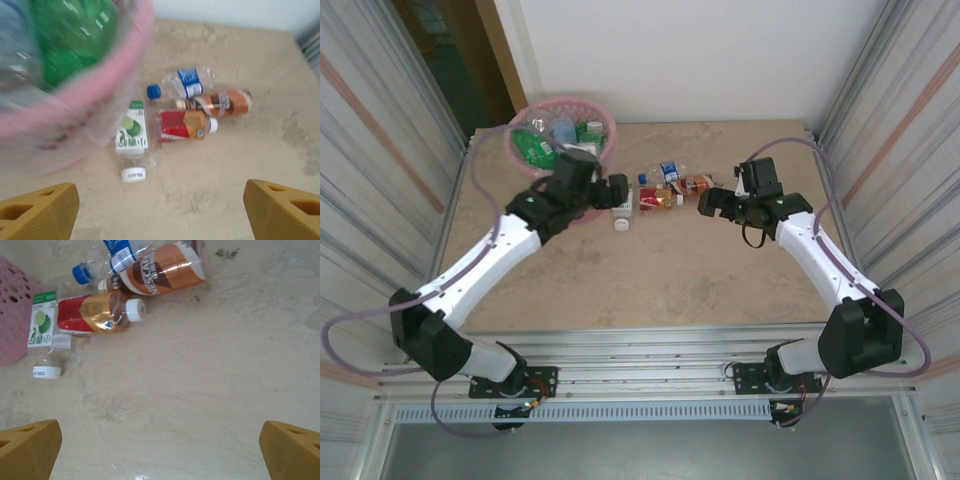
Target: Put the plastic bottles in the bin
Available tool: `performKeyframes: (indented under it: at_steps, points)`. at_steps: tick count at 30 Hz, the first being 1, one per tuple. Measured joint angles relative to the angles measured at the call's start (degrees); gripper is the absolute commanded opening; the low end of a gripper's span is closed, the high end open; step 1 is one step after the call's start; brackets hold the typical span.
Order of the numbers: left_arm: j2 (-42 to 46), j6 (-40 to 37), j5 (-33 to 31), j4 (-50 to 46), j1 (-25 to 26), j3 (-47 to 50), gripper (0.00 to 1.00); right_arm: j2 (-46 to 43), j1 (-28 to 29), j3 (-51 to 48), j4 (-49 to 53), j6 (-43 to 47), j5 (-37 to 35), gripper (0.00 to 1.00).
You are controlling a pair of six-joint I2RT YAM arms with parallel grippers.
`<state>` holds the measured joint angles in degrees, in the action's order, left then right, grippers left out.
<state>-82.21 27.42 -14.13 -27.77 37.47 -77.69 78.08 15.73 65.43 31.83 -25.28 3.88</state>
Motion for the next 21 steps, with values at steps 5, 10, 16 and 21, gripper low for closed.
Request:
performKeyframes:
  at_steps: [5, 10, 16, 21]
  points:
    - [-5.8, 2.3, -3.5, 4.0, 4.9, 3.3, 0.85, -1.3, -1.5, -1.4, 0.8, -0.5, 0.0, 0.99]
    - [-12.5, 4.9, -5.7, 6.1, 5.0, 5.4, 0.80, -1.4, -1.9, -1.6, 1.6, -1.3, 0.0, 0.99]
    - [-19.3, 4.7, -7.1, 9.3, 5.0, 6.0, 0.76, -2.7, -2.0, -3.0, 1.8, -1.5, -1.1, 0.99]
    - [-24.2, 3.4, -7.5, 11.1, 4.2, 5.6, 0.73, -3.7, -2.0, -3.6, 1.9, -1.8, -1.4, 0.99]
